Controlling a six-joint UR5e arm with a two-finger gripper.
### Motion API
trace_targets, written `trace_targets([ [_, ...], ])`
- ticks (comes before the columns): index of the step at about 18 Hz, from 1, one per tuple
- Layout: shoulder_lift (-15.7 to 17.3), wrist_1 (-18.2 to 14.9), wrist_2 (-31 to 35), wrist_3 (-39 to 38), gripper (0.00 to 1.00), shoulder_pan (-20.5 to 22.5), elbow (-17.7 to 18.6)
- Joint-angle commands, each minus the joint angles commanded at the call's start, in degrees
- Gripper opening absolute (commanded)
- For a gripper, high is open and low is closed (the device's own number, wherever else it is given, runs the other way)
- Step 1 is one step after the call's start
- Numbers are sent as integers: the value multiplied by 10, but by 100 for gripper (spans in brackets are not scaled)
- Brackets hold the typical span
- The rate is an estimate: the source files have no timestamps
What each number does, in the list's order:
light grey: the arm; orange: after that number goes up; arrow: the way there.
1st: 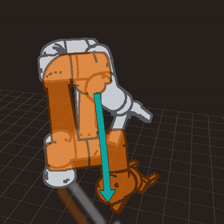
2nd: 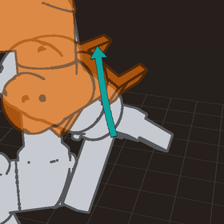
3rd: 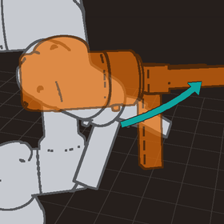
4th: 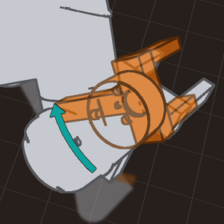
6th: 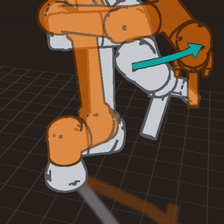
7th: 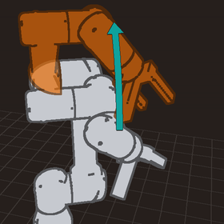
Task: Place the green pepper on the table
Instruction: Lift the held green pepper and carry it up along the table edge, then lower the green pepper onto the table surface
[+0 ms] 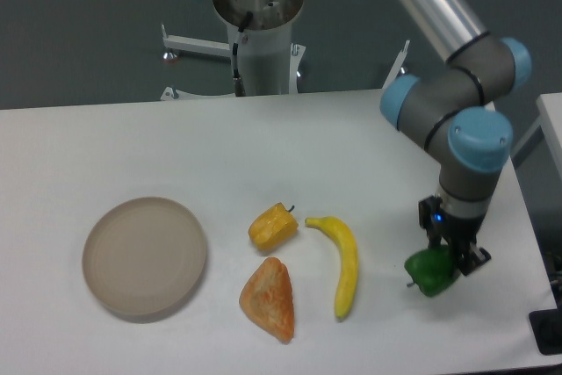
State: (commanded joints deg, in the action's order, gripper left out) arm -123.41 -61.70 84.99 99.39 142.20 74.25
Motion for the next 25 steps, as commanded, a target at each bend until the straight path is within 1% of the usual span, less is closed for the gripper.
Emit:
trace_targets([
  [2,19,1,-6,19,36,12,33],
  [5,42,2,-28,69,36,39,78],
  [7,56,3,-30,78,36,50,100],
  [9,57,3,-30,78,36,57,111],
  [12,68,-1,-33,64,36,64,127],
  [15,71,-1,-41,24,36,71,143],
  [18,71,-5,-66,10,36,82,150],
  [25,71,-10,-66,-34,36,88,165],
])
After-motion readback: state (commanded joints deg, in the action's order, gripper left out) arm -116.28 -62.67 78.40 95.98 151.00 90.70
